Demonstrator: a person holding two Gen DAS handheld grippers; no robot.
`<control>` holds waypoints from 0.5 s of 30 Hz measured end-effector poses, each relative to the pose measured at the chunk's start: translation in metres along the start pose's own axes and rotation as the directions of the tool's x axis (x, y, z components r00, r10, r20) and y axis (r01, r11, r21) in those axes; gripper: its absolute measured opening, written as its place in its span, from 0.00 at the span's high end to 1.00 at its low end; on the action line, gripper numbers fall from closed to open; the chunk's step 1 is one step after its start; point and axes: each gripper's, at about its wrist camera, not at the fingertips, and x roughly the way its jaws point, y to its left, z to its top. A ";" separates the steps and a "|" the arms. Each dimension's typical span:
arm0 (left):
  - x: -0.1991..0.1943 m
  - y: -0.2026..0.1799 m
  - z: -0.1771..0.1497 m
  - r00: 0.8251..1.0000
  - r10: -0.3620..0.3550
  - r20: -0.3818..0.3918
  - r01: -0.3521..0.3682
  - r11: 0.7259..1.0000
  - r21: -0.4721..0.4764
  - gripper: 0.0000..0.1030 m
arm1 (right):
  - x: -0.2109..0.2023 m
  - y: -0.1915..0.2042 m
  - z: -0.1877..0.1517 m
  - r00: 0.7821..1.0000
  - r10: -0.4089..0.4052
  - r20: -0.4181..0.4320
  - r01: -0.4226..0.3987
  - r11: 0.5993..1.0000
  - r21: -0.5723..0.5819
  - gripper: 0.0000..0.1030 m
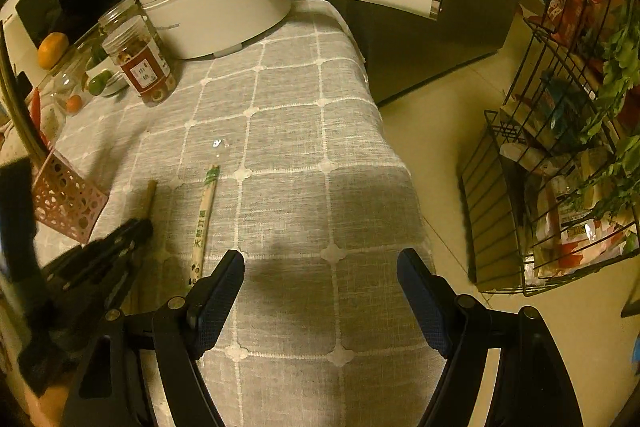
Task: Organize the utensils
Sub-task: 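Grasp the loose wooden chopstick with the left tool while the right tool grasps the wrapped chopsticks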
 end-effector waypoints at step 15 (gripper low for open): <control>-0.091 0.034 -0.033 0.980 -0.196 0.032 0.192 0.974 0.118 0.91 | 0.026 0.053 0.021 0.994 0.097 -0.052 -0.097 0.995 -0.005 0.32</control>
